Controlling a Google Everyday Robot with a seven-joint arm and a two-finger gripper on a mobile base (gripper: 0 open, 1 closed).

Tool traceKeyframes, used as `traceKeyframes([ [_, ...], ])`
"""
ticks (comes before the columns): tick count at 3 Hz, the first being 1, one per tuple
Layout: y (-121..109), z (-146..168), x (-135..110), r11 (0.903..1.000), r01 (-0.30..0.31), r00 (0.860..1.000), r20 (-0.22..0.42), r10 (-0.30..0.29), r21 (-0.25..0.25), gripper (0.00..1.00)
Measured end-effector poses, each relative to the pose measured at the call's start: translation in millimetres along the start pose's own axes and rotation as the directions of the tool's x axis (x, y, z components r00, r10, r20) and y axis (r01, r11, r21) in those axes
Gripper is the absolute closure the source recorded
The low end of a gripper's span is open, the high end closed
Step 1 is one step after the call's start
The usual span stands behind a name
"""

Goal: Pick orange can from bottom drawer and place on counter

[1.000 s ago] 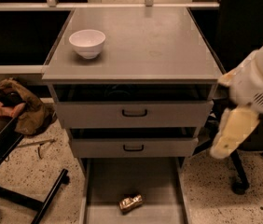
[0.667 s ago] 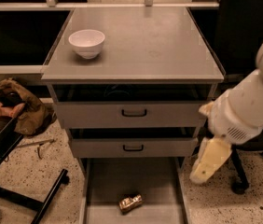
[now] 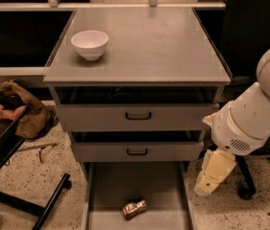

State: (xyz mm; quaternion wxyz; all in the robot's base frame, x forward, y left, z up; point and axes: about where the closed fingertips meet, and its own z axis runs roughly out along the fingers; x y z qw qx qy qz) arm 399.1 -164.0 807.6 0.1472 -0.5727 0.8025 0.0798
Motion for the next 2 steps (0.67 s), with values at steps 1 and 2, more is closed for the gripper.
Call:
traceKeyframes([
  [1, 2, 15, 0, 0.9999, 0.007, 1.0, 0.013, -0.007, -0.011, 0.0],
  [2, 11, 80, -7, 0.9964, 0.046, 0.998, 0.043, -0.043, -0.072, 0.0],
])
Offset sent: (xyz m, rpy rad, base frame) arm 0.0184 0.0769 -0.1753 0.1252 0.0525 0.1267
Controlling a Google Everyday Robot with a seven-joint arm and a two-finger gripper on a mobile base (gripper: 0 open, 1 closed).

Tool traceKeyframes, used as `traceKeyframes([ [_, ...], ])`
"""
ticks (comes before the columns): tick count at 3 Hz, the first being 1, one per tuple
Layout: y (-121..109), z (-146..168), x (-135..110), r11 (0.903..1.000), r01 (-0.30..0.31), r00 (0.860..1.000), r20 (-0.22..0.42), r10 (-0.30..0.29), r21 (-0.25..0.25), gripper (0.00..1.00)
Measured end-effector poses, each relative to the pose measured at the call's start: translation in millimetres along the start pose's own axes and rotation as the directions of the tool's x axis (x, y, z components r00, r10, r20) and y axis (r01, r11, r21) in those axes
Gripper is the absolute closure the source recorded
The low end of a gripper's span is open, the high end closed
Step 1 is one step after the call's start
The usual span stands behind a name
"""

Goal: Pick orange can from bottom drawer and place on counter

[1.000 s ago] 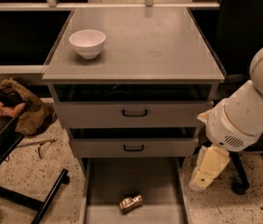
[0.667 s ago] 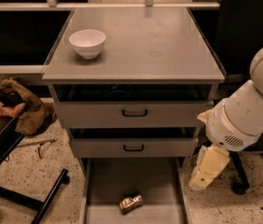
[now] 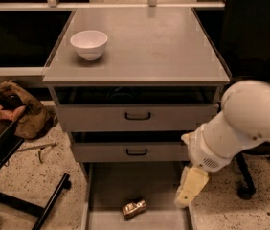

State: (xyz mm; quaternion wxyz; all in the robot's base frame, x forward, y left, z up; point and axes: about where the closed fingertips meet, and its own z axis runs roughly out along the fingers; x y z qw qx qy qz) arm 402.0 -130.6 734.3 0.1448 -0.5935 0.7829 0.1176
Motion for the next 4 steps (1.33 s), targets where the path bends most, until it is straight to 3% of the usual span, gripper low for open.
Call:
traceKeyframes([
  [1, -8, 87, -5, 0.9995, 0.003, 0.997, 0.081, -0.001, -0.032, 0.0],
  [2, -7, 89, -5, 0.9992, 0.005, 0.997, 0.077, -0.002, -0.039, 0.0],
  [3, 1, 134, 16, 0.9942, 0.01, 0.998, 0.062, -0.003, -0.107, 0.0],
  [4, 18, 206, 48, 0.9824, 0.008, 0.999, 0.05, 0.001, -0.187, 0.0],
])
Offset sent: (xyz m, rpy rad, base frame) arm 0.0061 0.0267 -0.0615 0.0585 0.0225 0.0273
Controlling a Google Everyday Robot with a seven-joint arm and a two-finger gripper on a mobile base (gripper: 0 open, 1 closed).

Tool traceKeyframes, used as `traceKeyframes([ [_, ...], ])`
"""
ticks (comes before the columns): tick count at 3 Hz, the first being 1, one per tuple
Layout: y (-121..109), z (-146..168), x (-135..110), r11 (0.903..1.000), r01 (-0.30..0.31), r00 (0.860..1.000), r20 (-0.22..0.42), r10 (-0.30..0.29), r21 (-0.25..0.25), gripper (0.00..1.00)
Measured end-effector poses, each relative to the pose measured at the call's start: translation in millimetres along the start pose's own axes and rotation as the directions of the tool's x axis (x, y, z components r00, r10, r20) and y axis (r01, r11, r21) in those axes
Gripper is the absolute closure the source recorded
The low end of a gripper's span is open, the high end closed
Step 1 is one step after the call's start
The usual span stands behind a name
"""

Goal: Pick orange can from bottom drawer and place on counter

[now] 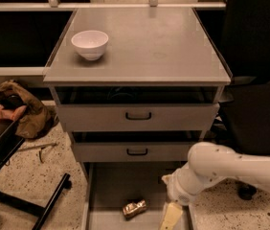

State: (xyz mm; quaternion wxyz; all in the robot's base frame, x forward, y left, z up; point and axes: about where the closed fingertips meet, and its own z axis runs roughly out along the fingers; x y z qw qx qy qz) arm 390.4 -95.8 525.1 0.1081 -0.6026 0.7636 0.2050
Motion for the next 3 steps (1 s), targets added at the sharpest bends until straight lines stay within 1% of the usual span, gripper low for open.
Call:
traceKeyframes([
  [1, 4, 62, 28, 0.9998, -0.009, 1.0, -0.005, 0.009, -0.018, 0.0],
  [2, 2, 113, 48, 0.9998, -0.017, 0.999, -0.035, 0.017, 0.011, 0.0],
  [3, -14, 116, 36, 0.997, -0.02, 1.0, 0.003, 0.02, 0.075, 0.0],
])
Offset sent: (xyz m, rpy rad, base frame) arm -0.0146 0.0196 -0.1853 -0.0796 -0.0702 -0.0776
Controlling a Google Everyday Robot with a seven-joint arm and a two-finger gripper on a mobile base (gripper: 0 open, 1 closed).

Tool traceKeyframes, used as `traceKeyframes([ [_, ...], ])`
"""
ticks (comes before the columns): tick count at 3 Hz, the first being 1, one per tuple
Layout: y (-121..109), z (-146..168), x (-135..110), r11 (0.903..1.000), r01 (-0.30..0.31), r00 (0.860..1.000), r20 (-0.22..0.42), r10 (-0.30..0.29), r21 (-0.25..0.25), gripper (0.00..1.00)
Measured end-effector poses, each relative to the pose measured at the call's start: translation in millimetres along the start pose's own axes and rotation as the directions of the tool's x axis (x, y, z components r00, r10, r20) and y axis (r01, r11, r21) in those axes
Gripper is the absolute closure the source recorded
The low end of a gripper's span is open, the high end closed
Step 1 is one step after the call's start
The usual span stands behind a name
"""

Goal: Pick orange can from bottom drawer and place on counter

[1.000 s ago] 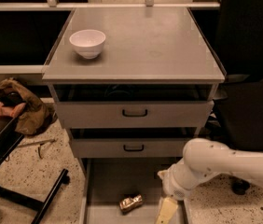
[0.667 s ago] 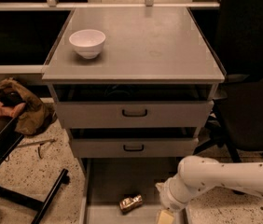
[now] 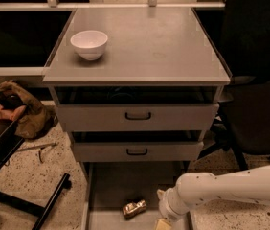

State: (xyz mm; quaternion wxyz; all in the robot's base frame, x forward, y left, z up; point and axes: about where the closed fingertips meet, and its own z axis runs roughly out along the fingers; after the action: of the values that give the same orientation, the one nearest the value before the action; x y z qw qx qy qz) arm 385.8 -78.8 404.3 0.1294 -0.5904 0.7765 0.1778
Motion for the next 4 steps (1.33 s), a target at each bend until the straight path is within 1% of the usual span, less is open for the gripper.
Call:
traceKeyframes([
  [1, 0, 0, 0, 1.0, 0.0, 1.0, 0.0, 0.0, 0.0, 0.0],
  [2, -1, 10, -1, 0.9999, 0.006, 1.0, 0.021, -0.006, -0.015, 0.0],
  [3, -28, 50, -18, 0.9993, 0.038, 0.995, 0.092, -0.037, -0.002, 0.0],
  [4, -49, 102, -24, 0.9994, 0.032, 0.986, 0.163, -0.034, 0.016, 0.0],
])
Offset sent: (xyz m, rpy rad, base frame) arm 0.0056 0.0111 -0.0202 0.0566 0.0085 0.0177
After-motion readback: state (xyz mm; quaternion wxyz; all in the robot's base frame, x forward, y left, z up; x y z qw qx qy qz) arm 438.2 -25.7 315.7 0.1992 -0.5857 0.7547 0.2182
